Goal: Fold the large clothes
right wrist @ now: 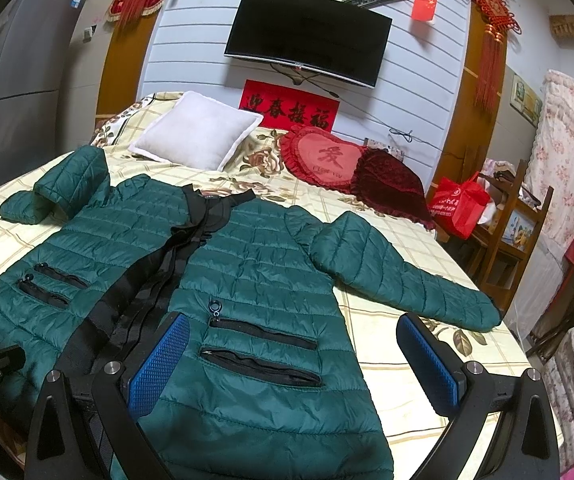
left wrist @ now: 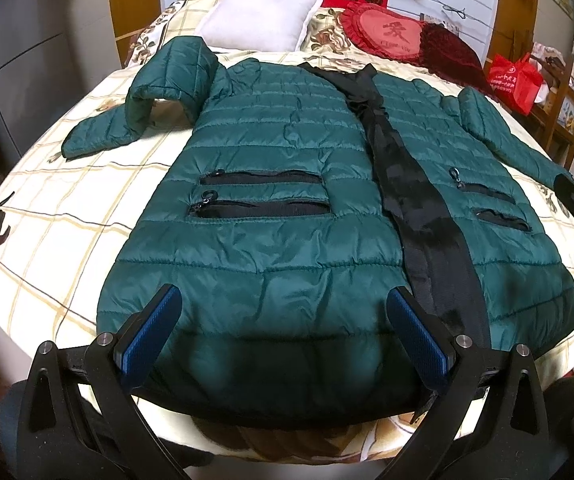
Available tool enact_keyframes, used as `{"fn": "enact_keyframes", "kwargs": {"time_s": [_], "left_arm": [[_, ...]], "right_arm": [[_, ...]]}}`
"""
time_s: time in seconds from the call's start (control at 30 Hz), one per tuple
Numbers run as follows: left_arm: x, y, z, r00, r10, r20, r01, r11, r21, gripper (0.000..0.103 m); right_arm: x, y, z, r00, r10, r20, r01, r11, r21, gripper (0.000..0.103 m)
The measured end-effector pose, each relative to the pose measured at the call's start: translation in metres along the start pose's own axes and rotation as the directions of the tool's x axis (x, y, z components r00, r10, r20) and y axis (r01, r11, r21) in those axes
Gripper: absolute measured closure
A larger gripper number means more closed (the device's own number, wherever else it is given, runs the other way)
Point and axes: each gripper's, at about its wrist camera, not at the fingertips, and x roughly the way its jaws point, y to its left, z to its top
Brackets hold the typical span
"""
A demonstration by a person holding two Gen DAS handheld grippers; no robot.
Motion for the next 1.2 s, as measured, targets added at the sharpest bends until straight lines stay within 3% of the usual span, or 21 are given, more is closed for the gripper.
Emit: {"fn": "enact_keyframes", "kwargs": {"time_s": [1.2], "left_arm": [[0.0046, 0.0038, -0.0041, 1.000, -0.003, -0.018, 0.003, 1.000, -0.010, 0.000]], "right_arm": [[0.0006, 0.0033, -0.0001, 1.000, -0.006, 0.000, 0.006, 1.000, -0.005, 0.000]]}}
